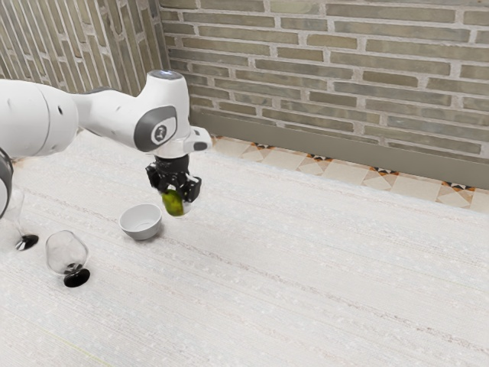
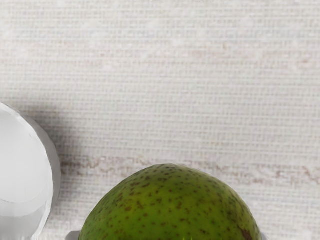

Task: Place the pear in the bowl.

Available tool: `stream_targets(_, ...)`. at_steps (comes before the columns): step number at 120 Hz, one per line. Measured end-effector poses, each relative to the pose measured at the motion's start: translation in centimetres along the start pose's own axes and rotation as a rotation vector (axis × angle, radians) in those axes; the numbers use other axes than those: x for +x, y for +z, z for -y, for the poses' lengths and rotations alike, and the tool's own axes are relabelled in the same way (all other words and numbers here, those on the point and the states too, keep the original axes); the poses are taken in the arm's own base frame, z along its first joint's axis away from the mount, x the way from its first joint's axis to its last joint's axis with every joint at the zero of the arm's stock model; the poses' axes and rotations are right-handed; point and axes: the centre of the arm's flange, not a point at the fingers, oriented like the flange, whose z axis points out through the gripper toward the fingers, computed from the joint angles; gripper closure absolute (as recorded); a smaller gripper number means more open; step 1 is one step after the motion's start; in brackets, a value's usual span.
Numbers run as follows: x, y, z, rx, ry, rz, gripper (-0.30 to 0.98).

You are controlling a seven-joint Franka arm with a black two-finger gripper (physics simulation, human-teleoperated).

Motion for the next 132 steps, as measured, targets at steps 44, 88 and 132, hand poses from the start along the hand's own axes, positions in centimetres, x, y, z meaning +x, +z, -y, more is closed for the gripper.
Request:
stream_targets(44,-0.6,1.9,13.8,-0.012,-0.183,0.08,0.41)
stream_targets(88,0.2,3.9,13.8,-0.035,-0.141,0.107,0.18)
stream_targets(132,-4.3,-16.5,8.0,-0.051,-0.029,-0.185,0.03)
